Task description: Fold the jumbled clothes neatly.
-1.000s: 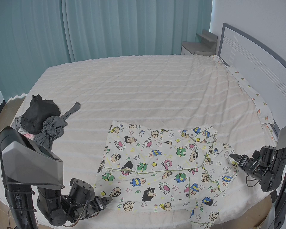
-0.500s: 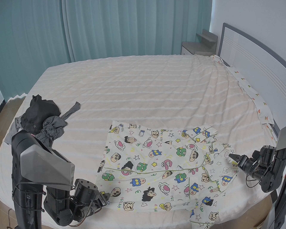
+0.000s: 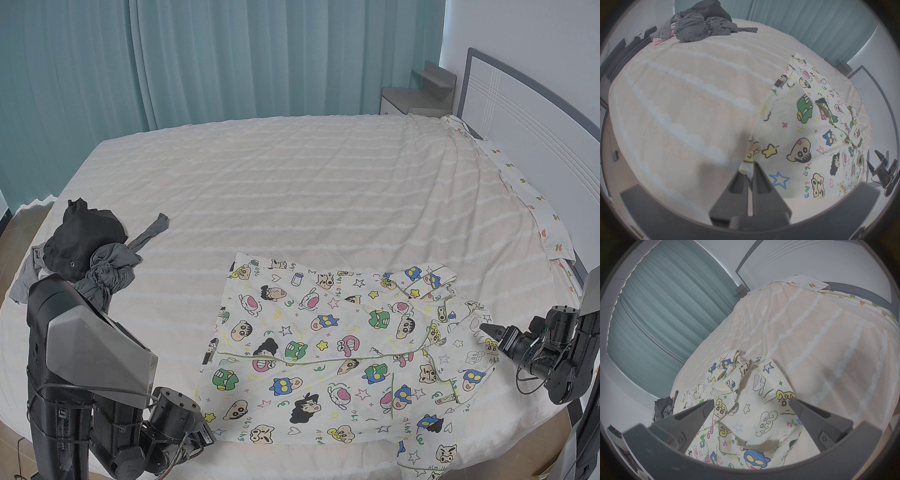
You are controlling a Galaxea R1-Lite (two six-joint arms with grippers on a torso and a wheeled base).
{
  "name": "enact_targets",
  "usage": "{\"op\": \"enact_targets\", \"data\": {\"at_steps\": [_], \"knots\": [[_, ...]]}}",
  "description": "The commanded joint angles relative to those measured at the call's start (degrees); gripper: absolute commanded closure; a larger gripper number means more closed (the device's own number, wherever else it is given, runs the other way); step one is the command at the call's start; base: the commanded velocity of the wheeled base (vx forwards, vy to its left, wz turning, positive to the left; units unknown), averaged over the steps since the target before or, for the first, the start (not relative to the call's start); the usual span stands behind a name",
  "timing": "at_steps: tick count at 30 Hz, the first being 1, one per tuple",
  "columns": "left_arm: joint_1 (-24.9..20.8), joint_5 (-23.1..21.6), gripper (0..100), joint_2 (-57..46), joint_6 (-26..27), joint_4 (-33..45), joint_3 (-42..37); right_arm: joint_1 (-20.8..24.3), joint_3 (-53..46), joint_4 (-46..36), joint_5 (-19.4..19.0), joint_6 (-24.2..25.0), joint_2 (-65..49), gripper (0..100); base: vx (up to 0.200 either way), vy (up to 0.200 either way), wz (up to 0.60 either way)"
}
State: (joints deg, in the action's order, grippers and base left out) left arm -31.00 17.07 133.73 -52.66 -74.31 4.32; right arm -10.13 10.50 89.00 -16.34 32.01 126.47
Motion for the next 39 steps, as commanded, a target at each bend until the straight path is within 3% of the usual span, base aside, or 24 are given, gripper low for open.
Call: {"op": "enact_targets", "data": {"at_steps": [1,10,19,27,28,35,39], "knots": [[-0.55,0.51,100,-0.05,-0.16,0.05,-2.21,0.02,-0.48,0.73,-0.01,-0.02,-0.34,0,0.0,0.0,0.0],[-5.74,0.51,100,0.04,-2.62,0.4,-4.05,0.11,-0.74,0.73,-0.01,-0.11,-0.34,0,0.0,0.0,0.0],[-6.18,1.04,100,-0.4,-4.73,5.76,-4.05,0.11,-0.83,0.73,-0.01,-0.11,-0.52,0,0.0,0.0,0.0],[-7.14,1.48,100,-0.49,-5.87,6.02,-4.05,0.64,-1.53,0.73,-0.01,-0.11,-0.96,0,0.0,0.0,0.0],[-7.14,1.48,0,-0.49,-5.87,6.02,-4.05,0.64,-1.53,0.73,-0.01,-0.11,-0.96,0,0.0,0.0,0.0],[-7.32,1.65,0,-2.69,-6.22,3.3,-4.05,0.64,-1.53,0.73,-0.1,0.77,-4.56,0,0.0,0.0,0.0],[-4.95,1.48,0,-10.16,-6.22,3.39,-4.05,1.78,-1.44,0.64,-0.19,4.64,-9.83,0,0.0,0.0,0.0]]}}
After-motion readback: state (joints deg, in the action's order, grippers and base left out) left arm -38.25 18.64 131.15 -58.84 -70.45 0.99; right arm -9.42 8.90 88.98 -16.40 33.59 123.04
